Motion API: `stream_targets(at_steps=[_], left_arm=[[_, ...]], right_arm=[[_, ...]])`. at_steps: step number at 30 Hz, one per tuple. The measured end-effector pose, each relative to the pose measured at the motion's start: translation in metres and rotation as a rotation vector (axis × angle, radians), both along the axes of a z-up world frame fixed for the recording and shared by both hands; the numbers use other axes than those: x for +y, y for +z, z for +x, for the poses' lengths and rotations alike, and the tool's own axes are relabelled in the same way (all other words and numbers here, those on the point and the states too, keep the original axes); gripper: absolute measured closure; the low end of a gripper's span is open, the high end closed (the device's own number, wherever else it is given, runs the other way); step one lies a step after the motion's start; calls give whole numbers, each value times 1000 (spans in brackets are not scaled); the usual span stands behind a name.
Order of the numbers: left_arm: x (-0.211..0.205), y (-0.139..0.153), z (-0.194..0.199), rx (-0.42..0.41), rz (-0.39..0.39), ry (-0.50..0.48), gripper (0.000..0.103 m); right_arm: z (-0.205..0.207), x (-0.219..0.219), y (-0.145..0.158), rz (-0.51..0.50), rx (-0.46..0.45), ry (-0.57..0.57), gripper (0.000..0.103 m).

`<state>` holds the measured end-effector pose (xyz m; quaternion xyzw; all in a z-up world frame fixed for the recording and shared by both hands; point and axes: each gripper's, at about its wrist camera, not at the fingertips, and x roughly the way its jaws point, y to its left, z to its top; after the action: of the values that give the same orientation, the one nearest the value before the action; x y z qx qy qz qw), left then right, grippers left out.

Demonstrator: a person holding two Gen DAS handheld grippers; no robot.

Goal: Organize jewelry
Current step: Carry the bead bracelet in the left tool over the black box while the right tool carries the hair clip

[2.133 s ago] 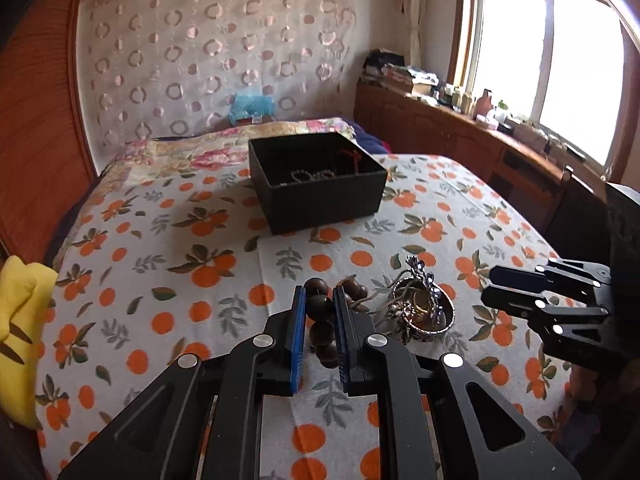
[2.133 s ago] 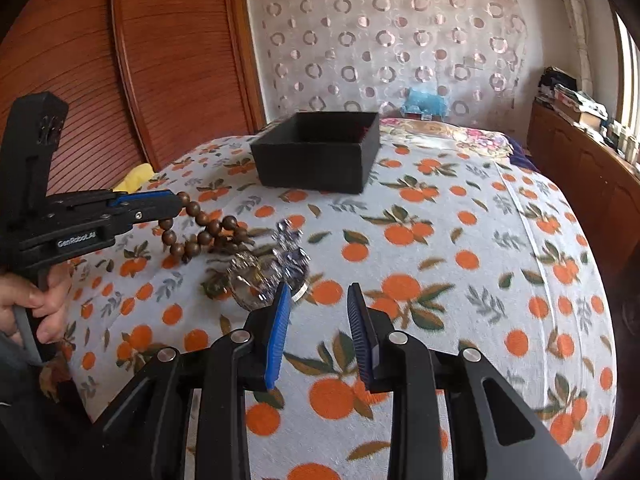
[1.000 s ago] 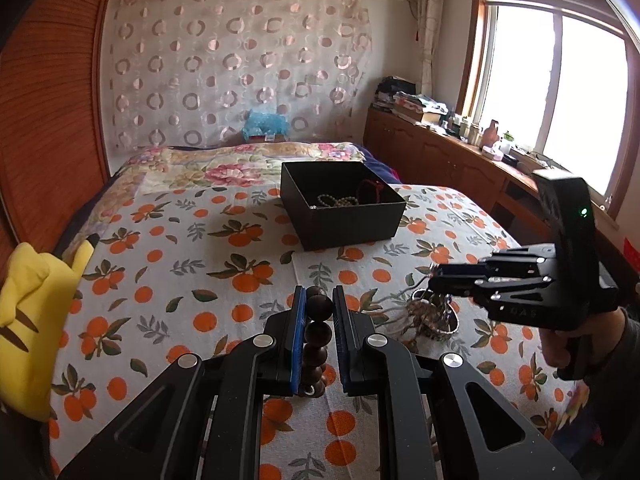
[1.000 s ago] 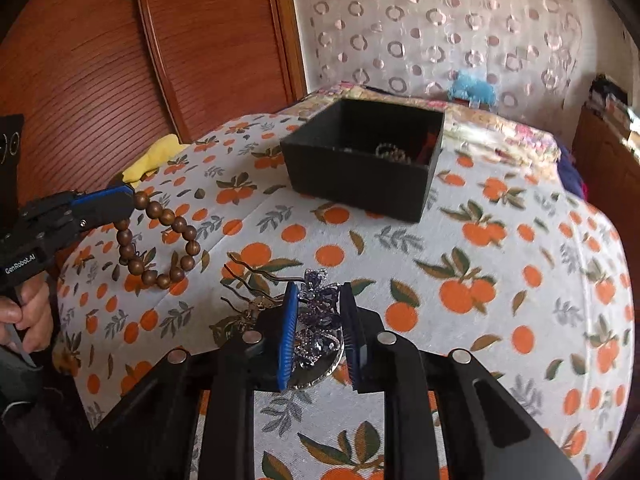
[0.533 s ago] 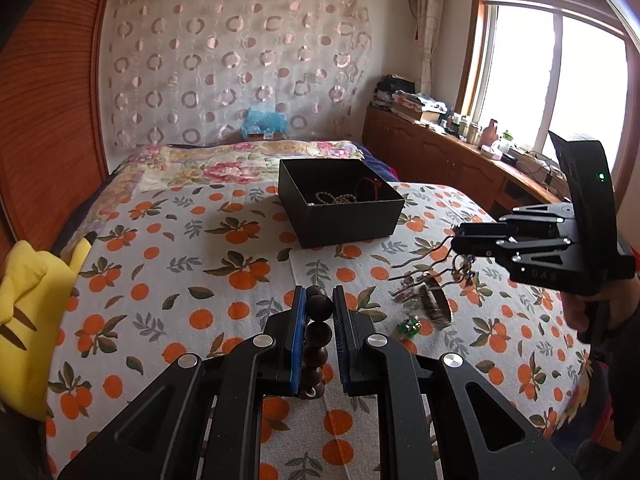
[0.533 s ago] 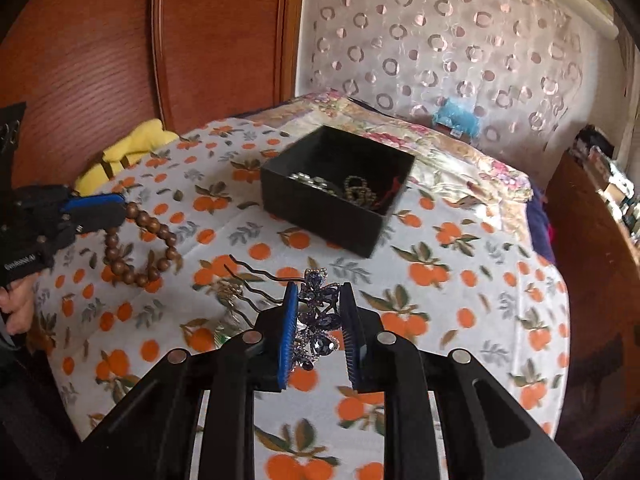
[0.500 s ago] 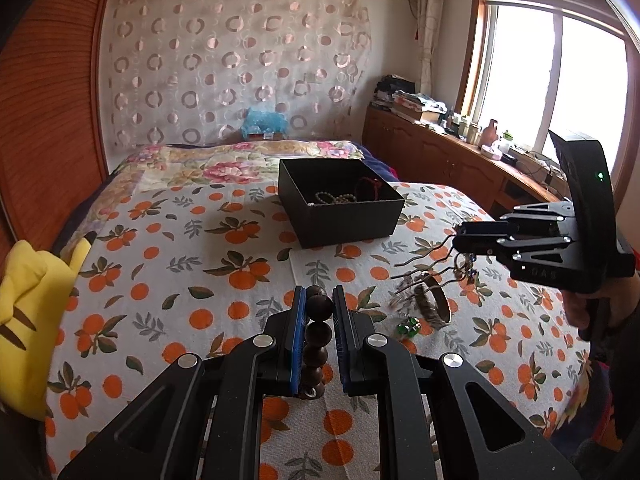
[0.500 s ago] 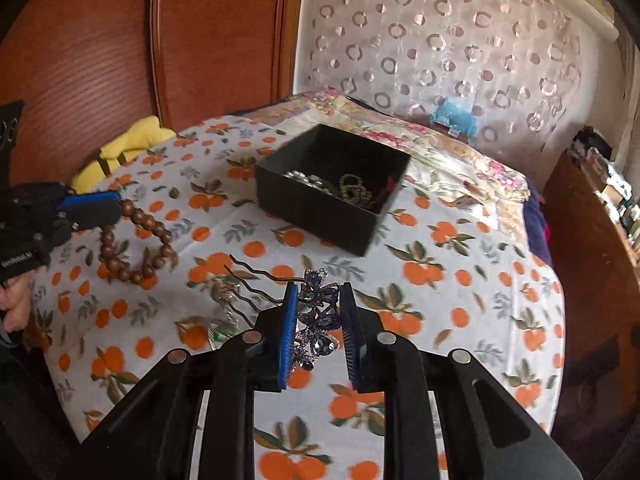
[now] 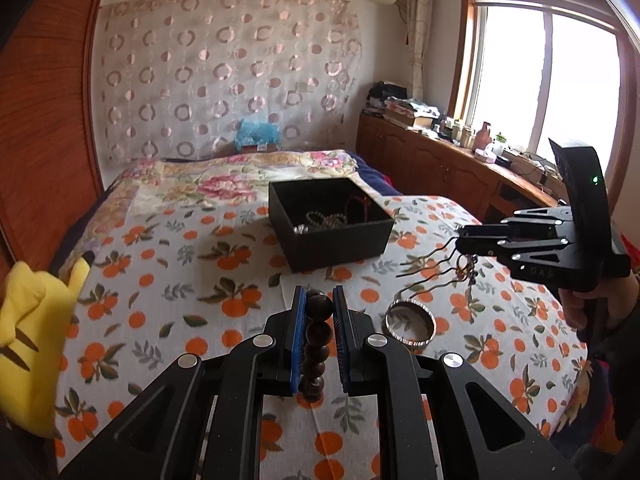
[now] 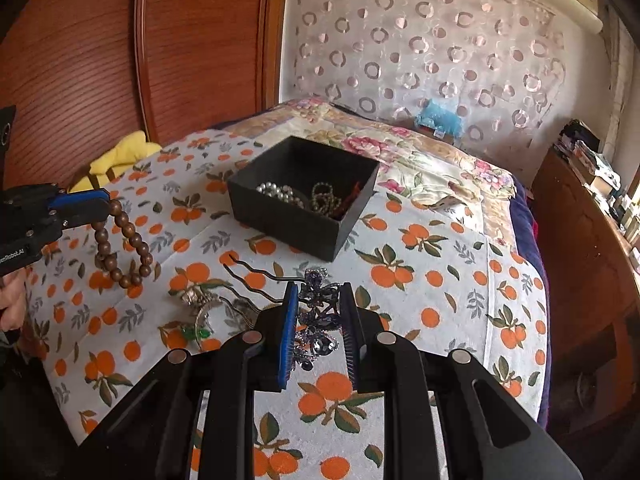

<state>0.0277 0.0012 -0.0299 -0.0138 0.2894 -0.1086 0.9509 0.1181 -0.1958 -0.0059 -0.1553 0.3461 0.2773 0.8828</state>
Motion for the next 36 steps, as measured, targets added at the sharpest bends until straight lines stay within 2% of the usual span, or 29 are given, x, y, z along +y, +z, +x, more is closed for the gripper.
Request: stream_targets(at_steps=[10, 15, 19, 26, 32, 36], left_arm=[[-5, 34, 9, -60, 21, -28, 91], [-7, 51, 17, -86, 31, -37, 91], [-9, 59, 20, -105, 38, -41, 91], [-11, 54, 21, -95, 34, -45, 91], [-9, 49, 22, -81, 36, -42, 91], [-9, 48, 22, -78, 35, -40, 91]], right_arm=[[12, -2, 10, 75, -3, -15, 80], [25, -7, 18, 145, 29, -14, 80], [31, -9, 21, 159, 45, -9, 80], [36, -4, 6, 56, 49, -26, 80], [41, -11, -2, 123, 82, -27, 79], [42, -14, -2, 130, 86, -32, 79]])
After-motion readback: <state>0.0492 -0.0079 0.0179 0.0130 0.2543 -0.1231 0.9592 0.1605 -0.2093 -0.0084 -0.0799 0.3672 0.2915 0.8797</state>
